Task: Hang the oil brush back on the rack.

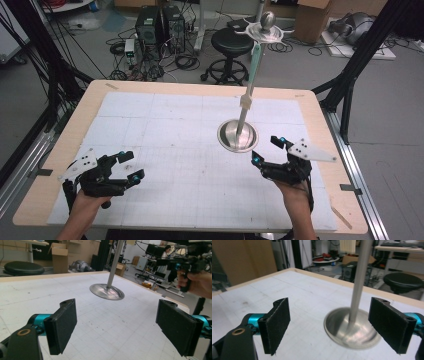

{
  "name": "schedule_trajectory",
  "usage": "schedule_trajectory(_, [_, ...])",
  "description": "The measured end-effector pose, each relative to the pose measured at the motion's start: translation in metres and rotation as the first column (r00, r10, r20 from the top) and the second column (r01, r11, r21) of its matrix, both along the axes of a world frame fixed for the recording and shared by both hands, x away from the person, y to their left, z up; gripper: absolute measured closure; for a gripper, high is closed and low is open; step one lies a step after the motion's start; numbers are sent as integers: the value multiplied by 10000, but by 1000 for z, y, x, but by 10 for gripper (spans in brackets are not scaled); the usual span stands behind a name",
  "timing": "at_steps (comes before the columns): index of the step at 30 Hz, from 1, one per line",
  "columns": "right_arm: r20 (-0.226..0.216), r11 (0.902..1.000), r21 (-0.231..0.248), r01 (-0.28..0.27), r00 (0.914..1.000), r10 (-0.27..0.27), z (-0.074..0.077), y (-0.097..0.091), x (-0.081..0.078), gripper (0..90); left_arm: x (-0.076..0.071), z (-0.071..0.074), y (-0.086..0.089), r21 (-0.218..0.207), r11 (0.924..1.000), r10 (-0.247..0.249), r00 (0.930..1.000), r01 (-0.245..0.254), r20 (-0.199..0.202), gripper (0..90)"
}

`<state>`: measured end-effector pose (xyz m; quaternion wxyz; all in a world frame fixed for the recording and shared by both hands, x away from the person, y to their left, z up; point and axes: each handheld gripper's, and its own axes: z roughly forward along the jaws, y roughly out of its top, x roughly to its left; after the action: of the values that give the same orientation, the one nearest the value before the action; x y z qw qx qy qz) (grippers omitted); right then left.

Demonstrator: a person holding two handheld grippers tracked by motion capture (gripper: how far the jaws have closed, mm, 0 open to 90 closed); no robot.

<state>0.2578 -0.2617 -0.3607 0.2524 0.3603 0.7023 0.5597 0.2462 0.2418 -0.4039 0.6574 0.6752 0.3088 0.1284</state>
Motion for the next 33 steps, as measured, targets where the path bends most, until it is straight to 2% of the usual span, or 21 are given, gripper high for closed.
schedule_trajectory(3, [33, 9998, -77, 198, 9998, -198, -15, -3, -14, 171, 0, 0, 1, 2, 10000, 39, 10000, -39, 7, 172])
schedule_trajectory(4, [-101, 9995, -195, 268, 9996, -270, -23, -4, -20, 171, 0, 0, 1, 28, 10000, 55, 10000, -55, 13, 172])
schedule_trajectory(8, [-311, 9991, -346, 257, 9992, -268, -32, -8, -24, 171, 0, -1, 2, 74, 9999, 79, 10000, -79, 21, 172])
schedule_trajectory(19, [-264, 9984, -57, 554, 9981, -556, -35, -15, -34, 171, -3, -2, 4, 29, 9999, 107, 9999, -107, 109, 174])
schedule_trajectory(33, [-238, 9984, -54, 564, 9981, -565, -35, -16, -36, 171, -6, -4, 5, 76, 9999, 110, 9999, -111, 105, 173])
